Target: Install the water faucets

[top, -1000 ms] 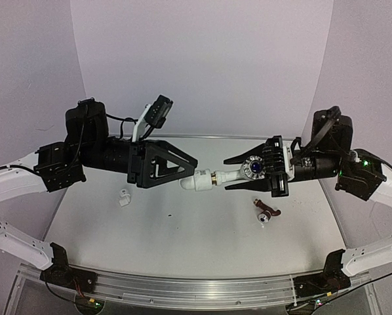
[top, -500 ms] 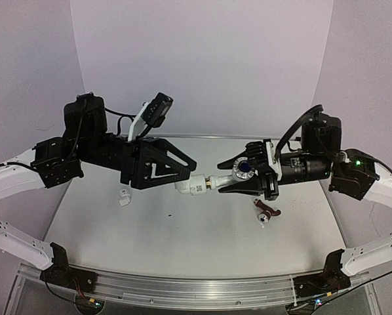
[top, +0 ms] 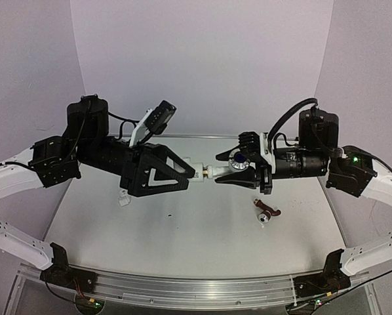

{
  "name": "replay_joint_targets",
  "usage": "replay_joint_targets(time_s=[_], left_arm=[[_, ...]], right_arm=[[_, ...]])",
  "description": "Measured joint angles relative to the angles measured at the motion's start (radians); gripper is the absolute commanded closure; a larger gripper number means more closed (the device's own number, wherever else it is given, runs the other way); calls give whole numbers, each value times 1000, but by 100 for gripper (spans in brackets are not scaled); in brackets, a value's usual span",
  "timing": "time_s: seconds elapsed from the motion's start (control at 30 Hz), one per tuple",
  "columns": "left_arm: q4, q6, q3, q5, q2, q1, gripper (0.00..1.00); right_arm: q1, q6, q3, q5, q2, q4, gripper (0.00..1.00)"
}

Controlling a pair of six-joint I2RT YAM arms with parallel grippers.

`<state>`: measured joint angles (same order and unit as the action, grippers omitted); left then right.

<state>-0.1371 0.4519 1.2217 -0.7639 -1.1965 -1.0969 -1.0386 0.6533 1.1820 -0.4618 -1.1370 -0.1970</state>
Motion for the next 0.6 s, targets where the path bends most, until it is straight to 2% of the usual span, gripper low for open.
replay_joint_targets(time_s=[0.2, 0.33, 0.6], left_arm=[[-22, -8, 0, 125, 74, 0, 5], [-20, -8, 0, 210, 133, 0, 4], [-68, 12, 0, 320, 56, 0, 4]], right_arm=[[0, 79, -42, -31, 45, -6, 100], [0, 129, -51, -56, 55, -7, 100], [0, 181, -48, -84, 55, -7, 100]])
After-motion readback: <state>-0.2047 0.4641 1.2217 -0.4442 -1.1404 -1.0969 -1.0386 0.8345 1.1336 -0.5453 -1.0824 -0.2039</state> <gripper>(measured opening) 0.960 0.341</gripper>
